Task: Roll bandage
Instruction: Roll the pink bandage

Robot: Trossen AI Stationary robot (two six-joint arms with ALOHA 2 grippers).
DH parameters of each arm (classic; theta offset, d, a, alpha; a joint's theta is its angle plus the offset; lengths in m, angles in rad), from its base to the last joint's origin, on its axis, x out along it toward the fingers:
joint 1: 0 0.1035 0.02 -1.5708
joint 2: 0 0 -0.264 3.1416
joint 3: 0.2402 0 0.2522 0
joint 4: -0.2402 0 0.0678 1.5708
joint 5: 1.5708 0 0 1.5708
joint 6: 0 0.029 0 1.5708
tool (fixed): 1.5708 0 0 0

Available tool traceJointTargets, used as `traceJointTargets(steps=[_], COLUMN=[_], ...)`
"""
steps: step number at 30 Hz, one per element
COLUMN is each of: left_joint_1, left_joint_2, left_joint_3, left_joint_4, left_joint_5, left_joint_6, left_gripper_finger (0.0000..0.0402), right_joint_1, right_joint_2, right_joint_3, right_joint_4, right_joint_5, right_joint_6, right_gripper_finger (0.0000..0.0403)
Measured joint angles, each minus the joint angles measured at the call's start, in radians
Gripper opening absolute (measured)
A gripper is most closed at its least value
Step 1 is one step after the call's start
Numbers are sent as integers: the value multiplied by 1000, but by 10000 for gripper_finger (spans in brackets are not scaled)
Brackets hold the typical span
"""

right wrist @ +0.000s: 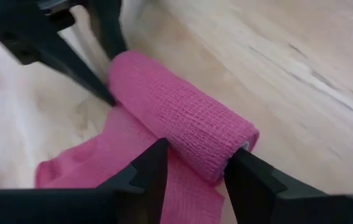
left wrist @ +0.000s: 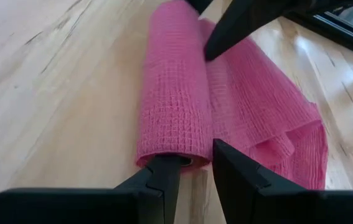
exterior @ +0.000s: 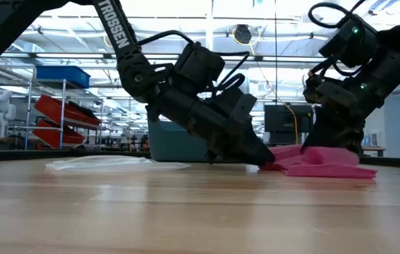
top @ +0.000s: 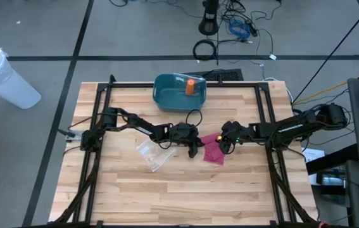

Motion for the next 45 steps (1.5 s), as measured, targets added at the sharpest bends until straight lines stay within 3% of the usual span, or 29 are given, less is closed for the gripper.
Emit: traceJointTargets(steps=[8,16,24,30,34,39,45], left_joint_1=[0,1,-6,-18,-41,-47,-51], left_joint_2=[0,-17,-21,-34,-121,-294,-442], left_joint_3=[0,-1,-2,-5,-49,-124,-143], left_joint_4=[-1,-18,-25,-35,-38,-46,-116], left_joint_5=[-37,-43,-41,75,41,-56,-85], left_joint_6=[3,30,34,3,36,99,169], left_gripper_finger=[99,100,100,100,100,99,99], right_joint_1=[1,4,8,38,61,85,113], right_joint_2=[-35,-35,-49,-135,-215,-302,-382], right_joint_3=[0,1,2,6,6,9,8], right_joint_4=[-9,12,22,44,45,38,80], right_joint_5=[-68,-90,-76,-85,-74,24,80], right_joint_6=[-8,-95,-107,-158,-193,-263,-444], right_gripper_finger=[103,12,47,9,8,5,2])
